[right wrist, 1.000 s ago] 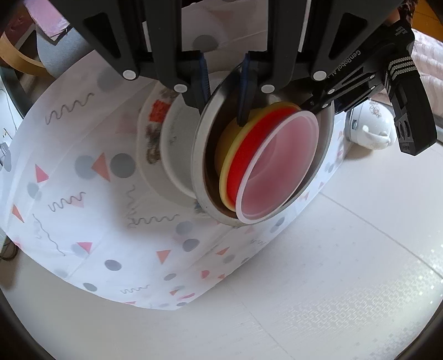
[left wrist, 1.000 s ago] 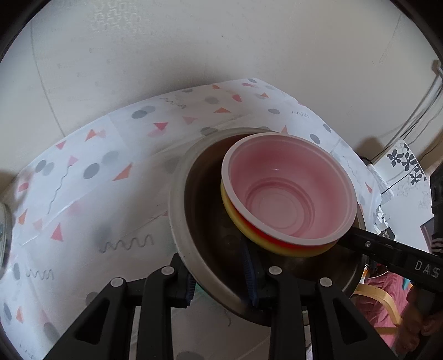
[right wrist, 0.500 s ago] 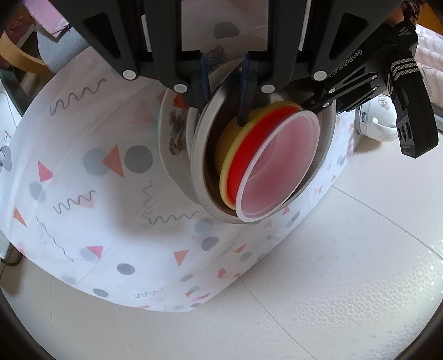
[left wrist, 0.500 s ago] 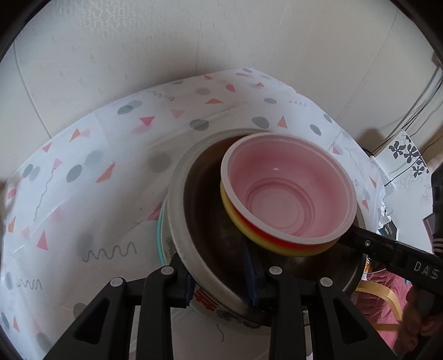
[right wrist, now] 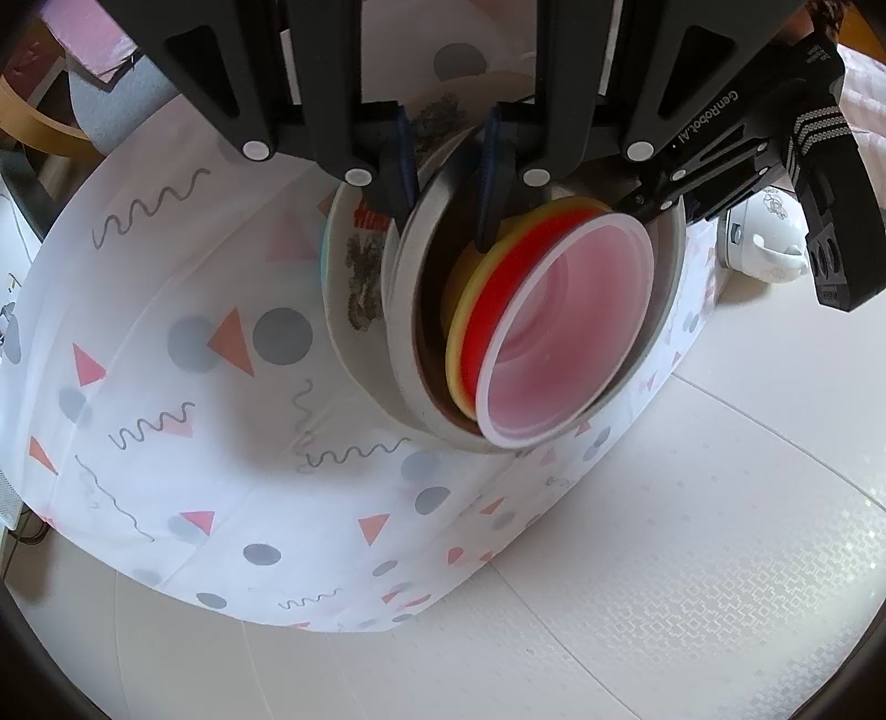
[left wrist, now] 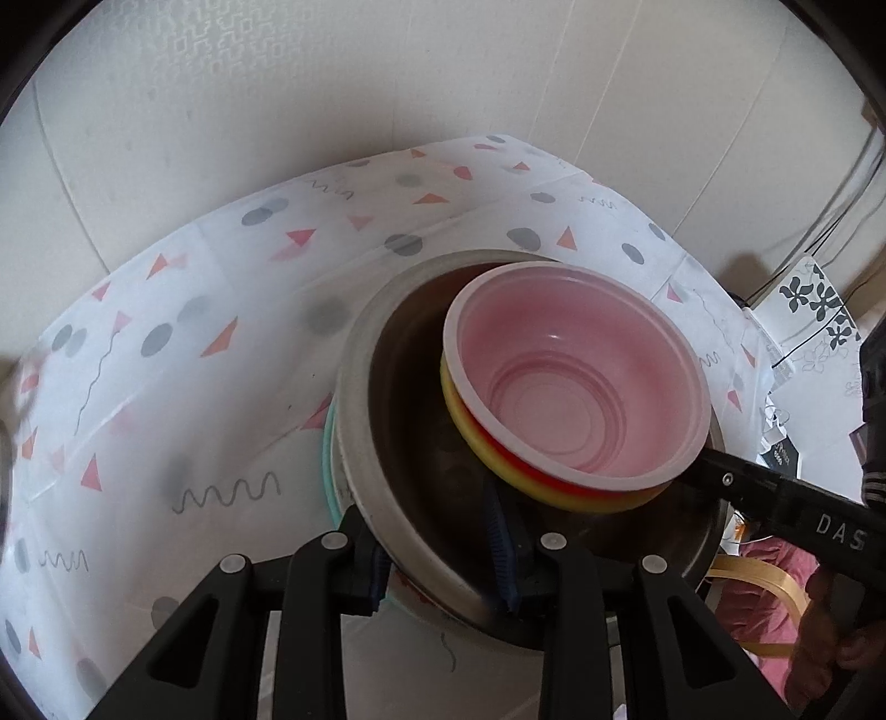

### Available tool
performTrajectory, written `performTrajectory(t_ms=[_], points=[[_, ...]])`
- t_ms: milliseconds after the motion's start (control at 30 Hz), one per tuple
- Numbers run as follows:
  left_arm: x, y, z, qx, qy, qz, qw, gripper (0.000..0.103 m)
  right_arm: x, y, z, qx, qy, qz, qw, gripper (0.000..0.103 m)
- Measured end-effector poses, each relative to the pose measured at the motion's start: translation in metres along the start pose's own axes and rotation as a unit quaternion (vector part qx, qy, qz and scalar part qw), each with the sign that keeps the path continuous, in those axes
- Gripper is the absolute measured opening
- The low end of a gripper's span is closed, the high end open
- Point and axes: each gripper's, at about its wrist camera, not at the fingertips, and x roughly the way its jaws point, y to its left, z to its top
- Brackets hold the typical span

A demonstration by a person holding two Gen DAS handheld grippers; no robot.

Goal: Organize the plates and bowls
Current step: 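Lower the bowl stack onto the plate stack and open the right gripper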

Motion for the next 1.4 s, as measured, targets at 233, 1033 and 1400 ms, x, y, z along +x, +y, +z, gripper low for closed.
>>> performTrajectory(t_ms=[233, 1033, 1400], points=[[-0.007, 0.003, -0.01, -0.009, -0.001, -0.004, 1.0, 0.033, -0.01, -0.005, -0.004, 0.01, -0.007, 0.0, 1.0, 0.021], [-0.026, 0.0, -0.019, -0.006, -0.022, 0.005, 0.9997, 0.031, -0.009, 0.003, -0.011, -0.008, -0.005, -0.017, 1.0, 0.019], [-0.034, 0.0, -0.024, -0.004, -0.032, 0.005, 0.9995, 0.031, -0.011, 0.005, -0.016, -0.017, -0.01, -0.017, 1.0, 0.02]])
